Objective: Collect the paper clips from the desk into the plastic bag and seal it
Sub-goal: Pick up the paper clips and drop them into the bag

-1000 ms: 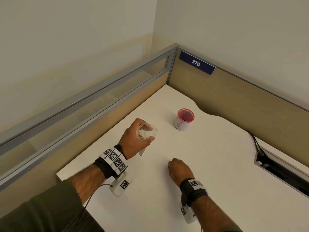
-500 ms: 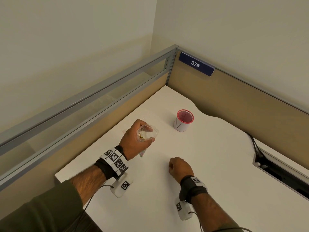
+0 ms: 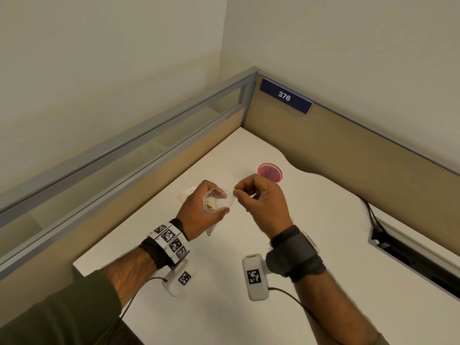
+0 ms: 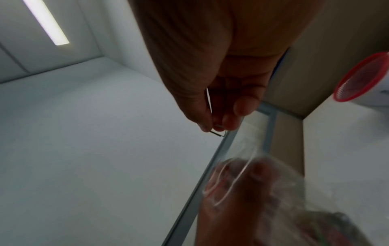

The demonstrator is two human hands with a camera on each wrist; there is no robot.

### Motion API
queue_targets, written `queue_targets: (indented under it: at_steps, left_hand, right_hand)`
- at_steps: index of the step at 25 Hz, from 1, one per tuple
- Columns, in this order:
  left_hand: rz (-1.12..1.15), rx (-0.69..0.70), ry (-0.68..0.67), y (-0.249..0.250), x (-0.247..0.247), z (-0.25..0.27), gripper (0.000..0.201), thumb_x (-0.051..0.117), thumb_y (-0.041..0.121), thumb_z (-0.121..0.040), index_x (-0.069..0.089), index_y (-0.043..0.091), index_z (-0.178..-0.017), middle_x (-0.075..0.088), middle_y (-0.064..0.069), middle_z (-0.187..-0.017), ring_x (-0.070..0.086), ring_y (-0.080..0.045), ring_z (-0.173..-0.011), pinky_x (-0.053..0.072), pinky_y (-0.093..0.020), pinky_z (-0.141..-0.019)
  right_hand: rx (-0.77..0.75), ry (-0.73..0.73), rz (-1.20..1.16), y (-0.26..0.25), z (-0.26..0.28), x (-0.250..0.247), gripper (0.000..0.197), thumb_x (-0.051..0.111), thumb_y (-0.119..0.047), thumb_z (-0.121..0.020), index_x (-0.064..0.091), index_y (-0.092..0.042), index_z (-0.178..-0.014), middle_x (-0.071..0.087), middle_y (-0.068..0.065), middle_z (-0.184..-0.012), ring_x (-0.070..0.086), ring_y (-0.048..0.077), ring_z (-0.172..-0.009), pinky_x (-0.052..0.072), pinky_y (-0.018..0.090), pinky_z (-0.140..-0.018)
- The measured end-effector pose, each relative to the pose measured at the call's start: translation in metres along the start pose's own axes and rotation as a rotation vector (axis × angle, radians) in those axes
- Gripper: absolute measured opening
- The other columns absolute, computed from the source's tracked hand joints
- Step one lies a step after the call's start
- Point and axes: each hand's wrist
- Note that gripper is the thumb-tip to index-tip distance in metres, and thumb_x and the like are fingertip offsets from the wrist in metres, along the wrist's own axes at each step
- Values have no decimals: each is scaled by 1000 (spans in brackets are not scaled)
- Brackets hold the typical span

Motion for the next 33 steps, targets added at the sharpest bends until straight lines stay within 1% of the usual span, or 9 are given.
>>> queue_targets:
  at_steps: [4,7,10,12,14,18,24,29,33]
  left_hand:
    - [15,-6,-28,-1,0,-1,44,81,21,-78,48,38,-103,63,13,-97,66,-7,-94,54,-25,-79]
    - [11,-7,-17,0,-1,0,43,81,16,-80,51,29,-108,64,12,-103,65,-7,-101,54,-21,-84]
    - [30,-1,-1,-1,-3,3,43,81,15,-79,53,16,-112,66,6,-110,63,-8,-109,49,-16,-92]
    - [31,8,10,-2,-5,4,44,81,16,-78,54,12,-112,67,6,-110,62,-5,-109,47,-13,-93]
    - [30,8,18,-2,-6,4,44,81,14,-78,54,11,-112,67,5,-110,62,-2,-107,45,-11,-93]
    - [14,-4,22,1,-7,5,42,81,9,-79,54,11,-112,66,3,-111,61,1,-106,45,-10,-92]
    - [-1,-9,19,-2,-11,5,43,80,18,-78,54,15,-112,67,5,-111,62,-1,-108,46,-13,-93]
    - [-25,-18,26,-1,-13,3,43,81,15,-80,54,17,-112,66,10,-110,61,2,-108,48,-18,-95]
    - [-31,-25,27,-1,-13,3,42,82,14,-80,54,17,-112,65,6,-112,61,3,-108,47,-12,-92]
  right_hand:
    - [-12,-56,-5,-11,0,18,6,66,-21,-88,69,-17,-90,69,-4,-87,61,5,-72,50,16,-59]
    - [-36,20,8,-6,0,14,6,65,-21,-89,69,-22,-92,68,-5,-89,62,11,-76,54,20,-62]
    - [24,101,94,24,2,-2,4,64,-18,-88,68,-18,-89,68,-4,-86,61,10,-76,52,18,-67]
    - [176,40,226,64,8,-6,3,66,-16,-85,67,-14,-84,68,-1,-83,61,15,-75,50,22,-69]
    - [366,-107,388,110,19,1,7,65,-14,-81,63,-13,-74,68,3,-81,62,22,-77,51,31,-71]
    - [614,-407,591,168,46,26,11,62,-18,-80,55,-19,-72,65,6,-91,62,25,-87,49,31,-78]
    - [644,-423,630,170,42,42,5,60,-23,-79,59,-18,-81,68,8,-98,65,26,-89,51,30,-74]
    - [643,-462,713,167,43,48,22,58,-21,-79,61,-14,-100,66,7,-106,64,27,-96,53,33,-81]
    - [644,-513,735,166,41,49,29,62,-24,-78,59,-13,-104,64,7,-110,62,24,-93,53,34,-85]
Point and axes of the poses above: each hand's wrist, its own z-axis away from the middle knuckle, its own x-axis out of the palm, y = z × x
